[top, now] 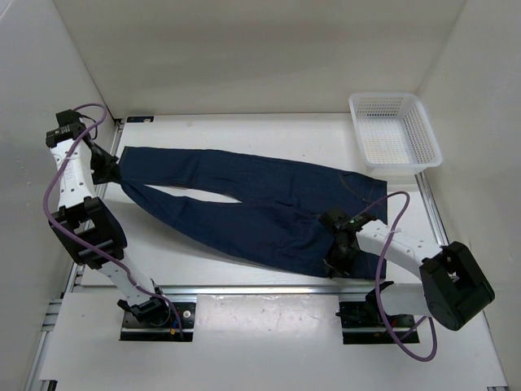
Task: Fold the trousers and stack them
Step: Fold the trousers
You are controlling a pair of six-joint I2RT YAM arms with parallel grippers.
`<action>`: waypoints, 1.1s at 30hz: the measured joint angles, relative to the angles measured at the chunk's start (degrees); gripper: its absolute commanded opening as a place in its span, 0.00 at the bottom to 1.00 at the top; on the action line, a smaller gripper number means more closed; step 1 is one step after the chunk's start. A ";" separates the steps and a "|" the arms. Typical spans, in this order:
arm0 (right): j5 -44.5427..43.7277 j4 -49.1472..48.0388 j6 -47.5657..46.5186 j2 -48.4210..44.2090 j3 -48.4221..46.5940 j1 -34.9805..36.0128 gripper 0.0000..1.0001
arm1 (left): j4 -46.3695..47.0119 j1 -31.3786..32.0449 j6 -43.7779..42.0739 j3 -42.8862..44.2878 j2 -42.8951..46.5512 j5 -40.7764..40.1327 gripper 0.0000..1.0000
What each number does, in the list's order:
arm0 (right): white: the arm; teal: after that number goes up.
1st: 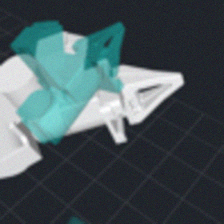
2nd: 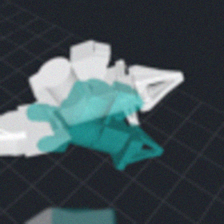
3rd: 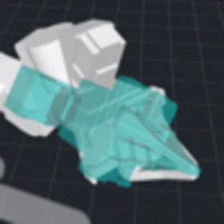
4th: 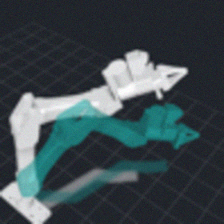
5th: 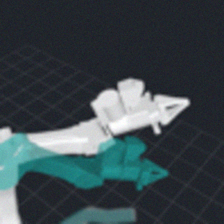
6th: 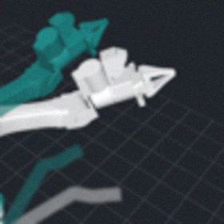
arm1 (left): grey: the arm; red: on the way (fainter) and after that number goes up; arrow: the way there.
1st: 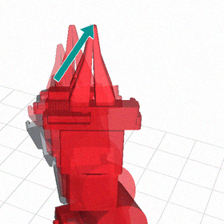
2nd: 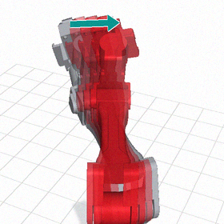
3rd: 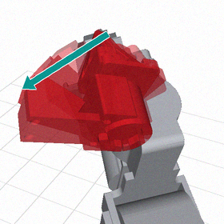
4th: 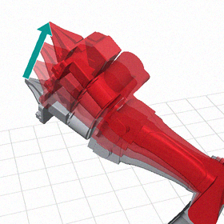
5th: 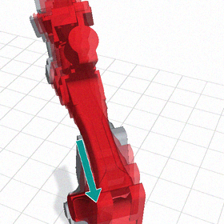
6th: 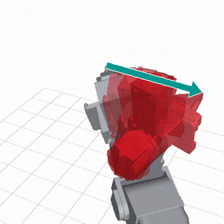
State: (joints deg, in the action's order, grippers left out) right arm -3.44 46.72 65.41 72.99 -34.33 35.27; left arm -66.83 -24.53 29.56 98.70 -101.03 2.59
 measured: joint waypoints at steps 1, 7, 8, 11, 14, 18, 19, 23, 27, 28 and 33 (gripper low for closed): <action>-0.61 -0.22 0.24 0.00 -0.09 0.00 0.08 | -0.02 0.00 0.00 0.00 0.00 0.00 0.11; -3.98 0.04 0.48 -1.07 -0.39 0.00 0.00 | -0.02 0.07 0.00 0.00 0.00 -0.04 0.11; -4.90 0.37 0.48 -1.90 -0.39 0.00 0.00 | -0.02 0.07 -0.02 0.00 0.00 -0.07 0.11; -8.00 2.97 0.63 -5.75 -1.18 0.00 0.00 | -0.02 0.07 -0.02 0.00 0.00 -0.11 0.11; -11.06 6.03 0.52 -9.18 -3.91 0.00 0.00 | -0.04 0.07 0.00 0.00 0.00 -0.15 0.11; -15.65 9.75 -0.42 -10.34 -10.54 0.00 0.00 | -0.07 0.07 0.00 0.07 0.00 -0.17 0.11; -16.83 10.58 -0.98 -10.27 -12.46 0.00 0.00 | -0.11 0.07 0.00 0.20 0.00 -0.17 0.11; -21.62 12.48 -3.63 -8.72 -19.56 -0.17 0.00 | -0.28 0.07 0.02 1.36 -0.04 -0.17 0.11; -26.38 13.35 -7.08 -3.87 -26.23 -1.07 0.00 | -0.70 0.44 0.04 4.15 -1.07 -0.15 0.11; -27.32 13.29 -7.85 -2.47 -27.50 -1.36 0.00 | -0.76 0.57 0.04 5.05 -1.60 -0.15 0.11; -30.51 12.28 -13.46 3.32 -32.74 -4.70 0.00 | -1.20 2.05 0.07 12.28 -6.34 -0.15 0.11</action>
State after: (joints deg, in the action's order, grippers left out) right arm -33.95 59.00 51.94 76.31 -67.07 30.57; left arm -68.03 -22.48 29.63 110.98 -107.37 2.44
